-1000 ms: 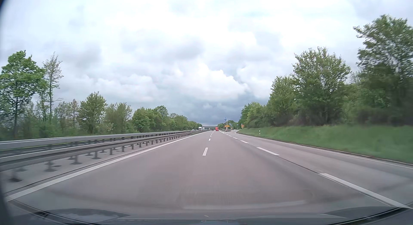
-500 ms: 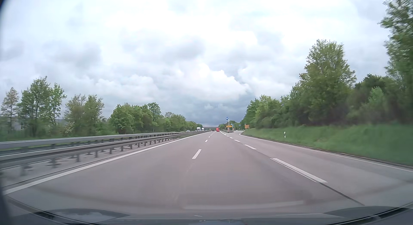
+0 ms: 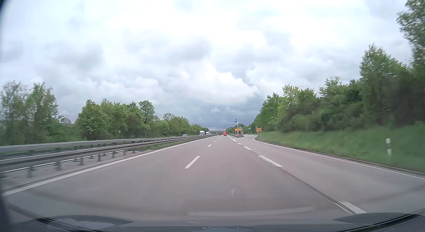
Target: Follow the waypoints while adhering to traffic rules and regulations
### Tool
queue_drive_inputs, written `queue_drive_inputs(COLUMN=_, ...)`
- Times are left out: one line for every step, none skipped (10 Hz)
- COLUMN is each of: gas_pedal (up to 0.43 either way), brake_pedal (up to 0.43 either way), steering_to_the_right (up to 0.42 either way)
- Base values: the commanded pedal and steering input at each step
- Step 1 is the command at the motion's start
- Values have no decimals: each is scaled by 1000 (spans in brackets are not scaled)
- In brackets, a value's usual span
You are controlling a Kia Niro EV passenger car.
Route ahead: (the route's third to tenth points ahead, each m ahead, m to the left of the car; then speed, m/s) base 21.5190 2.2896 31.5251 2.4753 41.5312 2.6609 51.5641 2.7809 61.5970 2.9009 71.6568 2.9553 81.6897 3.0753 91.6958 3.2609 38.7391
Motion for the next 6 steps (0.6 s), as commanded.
queue_drive_inputs(gas_pedal=591, brake_pedal=12, steering_to_the_right=-4)
queue_drive_inputs(gas_pedal=591, brake_pedal=12, steering_to_the_right=-4)
queue_drive_inputs(gas_pedal=591, brake_pedal=12, steering_to_the_right=-4)
queue_drive_inputs(gas_pedal=591, brake_pedal=12, steering_to_the_right=-5)
queue_drive_inputs(gas_pedal=591, brake_pedal=12, steering_to_the_right=-5)
queue_drive_inputs(gas_pedal=591, brake_pedal=12, steering_to_the_right=-5)
